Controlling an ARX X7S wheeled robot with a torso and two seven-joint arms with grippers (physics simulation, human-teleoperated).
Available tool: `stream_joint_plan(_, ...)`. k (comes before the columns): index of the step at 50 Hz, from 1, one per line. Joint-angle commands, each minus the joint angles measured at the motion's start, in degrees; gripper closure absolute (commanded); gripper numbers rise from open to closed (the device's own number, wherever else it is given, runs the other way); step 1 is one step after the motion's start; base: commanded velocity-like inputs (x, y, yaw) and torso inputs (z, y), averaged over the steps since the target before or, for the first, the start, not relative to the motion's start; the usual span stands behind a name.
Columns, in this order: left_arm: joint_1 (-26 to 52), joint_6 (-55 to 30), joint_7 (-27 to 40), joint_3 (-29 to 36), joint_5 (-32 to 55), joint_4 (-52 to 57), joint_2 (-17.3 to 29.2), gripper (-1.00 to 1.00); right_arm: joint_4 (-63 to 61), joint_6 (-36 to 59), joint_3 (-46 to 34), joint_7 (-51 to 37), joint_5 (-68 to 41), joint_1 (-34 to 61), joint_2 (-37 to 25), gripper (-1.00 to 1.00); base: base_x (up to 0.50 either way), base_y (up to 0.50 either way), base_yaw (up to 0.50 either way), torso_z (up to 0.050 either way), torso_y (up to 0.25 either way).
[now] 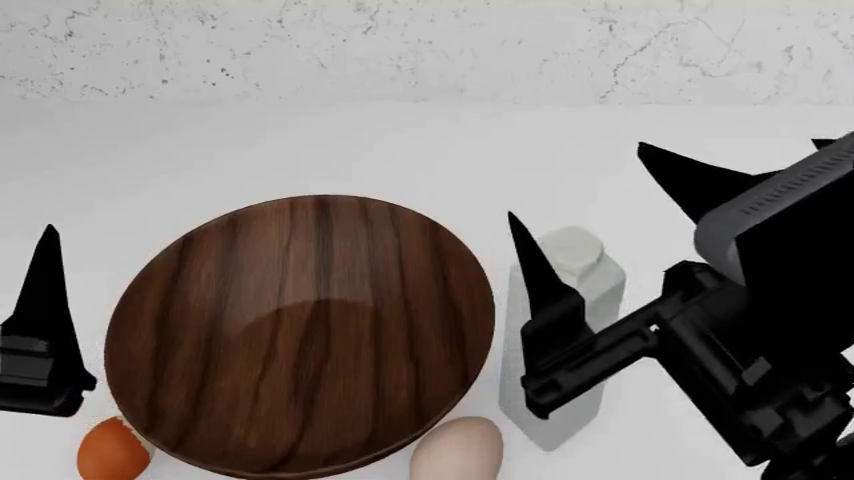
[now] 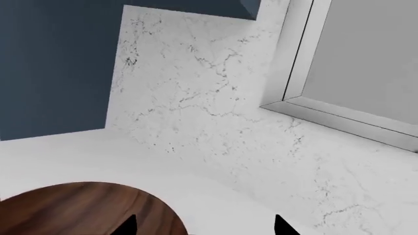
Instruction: Place the eggs and milk next to the bowl.
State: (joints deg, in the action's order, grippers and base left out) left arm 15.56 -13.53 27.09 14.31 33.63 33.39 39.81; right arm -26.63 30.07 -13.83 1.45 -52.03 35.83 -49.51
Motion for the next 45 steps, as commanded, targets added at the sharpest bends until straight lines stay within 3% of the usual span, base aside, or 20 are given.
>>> stream_joint_plan(1,0.7,-1.2,1.6,-4.5,3.4,2.5,3.0,-1.0,-12.1,2.9,8.7,-9.3,-9.0,-3.6,-7.4,-1.0,0.0,0.0,0.0,0.0,0.0)
stream_joint_plan(11,-4.0,-1.0,3.3,-11.1,6.7,6.5,8.0,-1.0,-23.0,3.0,25.0,-23.2,-20.9,-15.0,-16.2,-1.0,0.0,0.0,0.0,0.0,0.0)
stream_joint_plan(15,-6.4,-0.4,3.6,-13.3,7.3,7.3,9.5,-1.0,-27.9,5.8,40.2,-26.1,-25.4,-25.7,-17.6,-1.0,0.0,0.0,0.0,0.0,0.0)
stream_joint_plan(22,-8.9,-0.3,4.3,-16.2,8.3,9.1,11.4,-1.0,-32.1,15.5,68.5,-28.2,-34.2,-37.5,-13.6,-1.0,0.0,0.0,0.0,0.0,0.0)
stream_joint_plan(31,-13.0,0.2,5.3,-21.2,9.3,10.4,13.5,-1.0,-32.9,23.9,93.0,-35.4,-48.1,-40.6,-13.5,-1.0,0.0,0.0,0.0,0.0,0.0)
stream_joint_plan(45,-25.8,4.0,3.3,-34.2,8.9,12.2,13.9,-1.0,-28.1,35.5,119.3,-40.5,-62.0,-45.0,-14.5,-1.0,0.0,0.0,0.0,0.0,0.0)
